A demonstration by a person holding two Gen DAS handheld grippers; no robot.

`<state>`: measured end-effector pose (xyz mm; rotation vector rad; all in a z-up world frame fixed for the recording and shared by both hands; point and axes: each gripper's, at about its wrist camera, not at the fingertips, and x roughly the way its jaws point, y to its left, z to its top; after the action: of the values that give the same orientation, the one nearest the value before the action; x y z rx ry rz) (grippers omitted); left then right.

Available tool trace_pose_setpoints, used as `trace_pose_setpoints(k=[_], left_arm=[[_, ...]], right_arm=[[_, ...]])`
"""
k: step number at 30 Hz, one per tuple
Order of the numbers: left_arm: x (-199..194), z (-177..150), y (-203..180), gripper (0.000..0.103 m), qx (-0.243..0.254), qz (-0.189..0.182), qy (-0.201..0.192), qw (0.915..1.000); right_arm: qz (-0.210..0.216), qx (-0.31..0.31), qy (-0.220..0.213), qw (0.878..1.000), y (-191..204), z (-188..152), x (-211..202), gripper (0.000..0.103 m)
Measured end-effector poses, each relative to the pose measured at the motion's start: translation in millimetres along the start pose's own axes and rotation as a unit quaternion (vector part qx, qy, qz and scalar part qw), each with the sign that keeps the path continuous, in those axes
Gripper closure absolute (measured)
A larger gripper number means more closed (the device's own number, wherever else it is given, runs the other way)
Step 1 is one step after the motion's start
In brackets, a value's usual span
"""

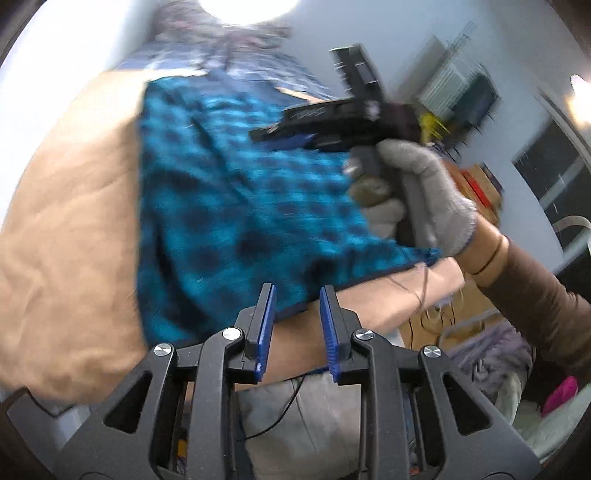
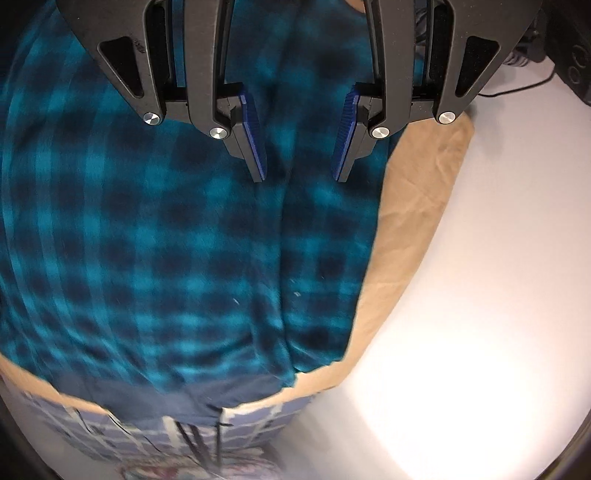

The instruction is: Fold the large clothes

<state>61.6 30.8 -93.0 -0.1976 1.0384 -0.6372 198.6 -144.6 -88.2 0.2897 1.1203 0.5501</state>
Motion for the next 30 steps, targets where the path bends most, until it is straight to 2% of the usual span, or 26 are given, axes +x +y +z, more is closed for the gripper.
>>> trace_pose_setpoints(k=[3, 6, 7, 11, 14, 19, 20, 21, 23, 24, 25, 26, 27, 28, 30], left_arm=[[5, -5, 27, 0.078, -0.073, -0.001, -0.01, 0.9973], [15, -7, 44, 0.051, -0.119, 0.006, -0.021, 0.9927], [21, -6, 47, 0.049, -0.126, 0.015, -0.02, 0.9917], [44, -7, 60, 0.049, -0.144, 0.039, -0.006, 0.9888], [58, -9, 72, 0.049, -0.175, 0.026, 0.001, 0.9841], [73, -10, 82, 0.049, -0.189, 0.027, 0.011, 0.9816], [76, -10, 84, 0.051, -0.191, 0.029, 0.014, 0.9811], [77, -11, 85, 0.058, -0.192, 0.03, 0.016, 0.9809], [79, -11, 86, 0.077, -0.187, 0.038, 0.019, 0.9814], [80, -12, 87, 0.096, -0.186, 0.04, 0.02, 0.9815], [81, -12, 88, 0.101, -0.186, 0.042, 0.02, 0.9814], [81, -10, 89, 0.101, -0.187, 0.04, 0.017, 0.9814], [80, -11, 89, 0.102, -0.188, 0.038, 0.013, 0.9814], [76, -11, 91, 0.103, -0.188, 0.036, 0.009, 0.9815], [67, -10, 90, 0.103, -0.183, 0.035, -0.001, 0.9825]], right_arm=[[0.001, -0.018, 0.008, 1.0, 15, 21, 15, 0.067], [0.001, -0.047, 0.011, 0.999, 36, 46, 34, 0.059], [-0.002, -0.057, 0.011, 0.998, 43, 56, 42, 0.056], [-0.031, -0.093, 0.011, 0.995, 68, 91, 73, 0.056], [-0.05, -0.1, 0.012, 0.994, 76, 114, 96, 0.056], [-0.093, -0.111, 0.022, 0.989, 83, 141, 129, 0.056], [-0.104, -0.114, 0.024, 0.988, 83, 145, 135, 0.056], [-0.12, -0.121, 0.026, 0.985, 83, 149, 144, 0.056], [-0.152, -0.132, 0.032, 0.979, 83, 154, 159, 0.056], [-0.165, -0.135, 0.035, 0.976, 81, 155, 166, 0.056], [-0.173, -0.136, 0.039, 0.975, 79, 156, 170, 0.056], [-0.176, -0.136, 0.041, 0.974, 77, 156, 173, 0.058], [-0.175, -0.136, 0.042, 0.974, 75, 157, 176, 0.073], [-0.175, -0.133, 0.044, 0.974, 74, 157, 178, 0.093], [-0.168, -0.126, 0.04, 0.977, 71, 158, 177, 0.096]])
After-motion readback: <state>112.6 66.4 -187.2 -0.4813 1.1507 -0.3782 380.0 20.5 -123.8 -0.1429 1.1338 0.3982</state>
